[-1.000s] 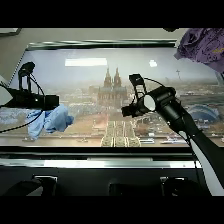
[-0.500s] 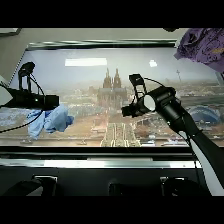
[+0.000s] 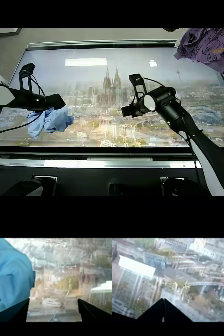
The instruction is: Fold the clothes and pants, and hang the long-sleeved shirts on hangers.
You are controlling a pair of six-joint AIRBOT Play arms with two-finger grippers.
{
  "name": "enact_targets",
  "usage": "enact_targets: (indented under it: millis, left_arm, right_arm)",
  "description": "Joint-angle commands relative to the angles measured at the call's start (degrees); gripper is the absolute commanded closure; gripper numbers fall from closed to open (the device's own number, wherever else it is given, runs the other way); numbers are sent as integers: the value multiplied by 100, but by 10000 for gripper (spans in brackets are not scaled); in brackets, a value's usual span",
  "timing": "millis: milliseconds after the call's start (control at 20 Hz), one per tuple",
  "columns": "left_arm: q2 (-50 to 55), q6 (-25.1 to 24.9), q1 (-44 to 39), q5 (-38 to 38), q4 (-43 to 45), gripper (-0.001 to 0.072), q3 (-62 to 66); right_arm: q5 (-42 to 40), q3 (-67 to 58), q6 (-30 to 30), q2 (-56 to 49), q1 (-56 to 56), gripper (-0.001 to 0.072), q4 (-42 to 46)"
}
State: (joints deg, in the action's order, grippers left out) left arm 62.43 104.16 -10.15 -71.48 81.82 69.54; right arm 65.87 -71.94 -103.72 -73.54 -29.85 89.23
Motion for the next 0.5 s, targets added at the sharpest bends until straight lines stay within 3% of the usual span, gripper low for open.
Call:
enact_targets:
  millis: [0, 250, 450]
  left_arm:
    - [-57, 920, 273, -186, 1110, -13, -295]
    - [-28, 907, 1762, 894, 1139, -13, -1386]
    - [496, 813, 2280, 1963, 1119, -13, -1821]
  right_arm:
    - [-2, -7, -2, 2, -7, 674, -4]
    - [-2, -7, -2, 2, -7, 674, -4]
    - [-2, -7, -2, 2, -7, 675, -7]
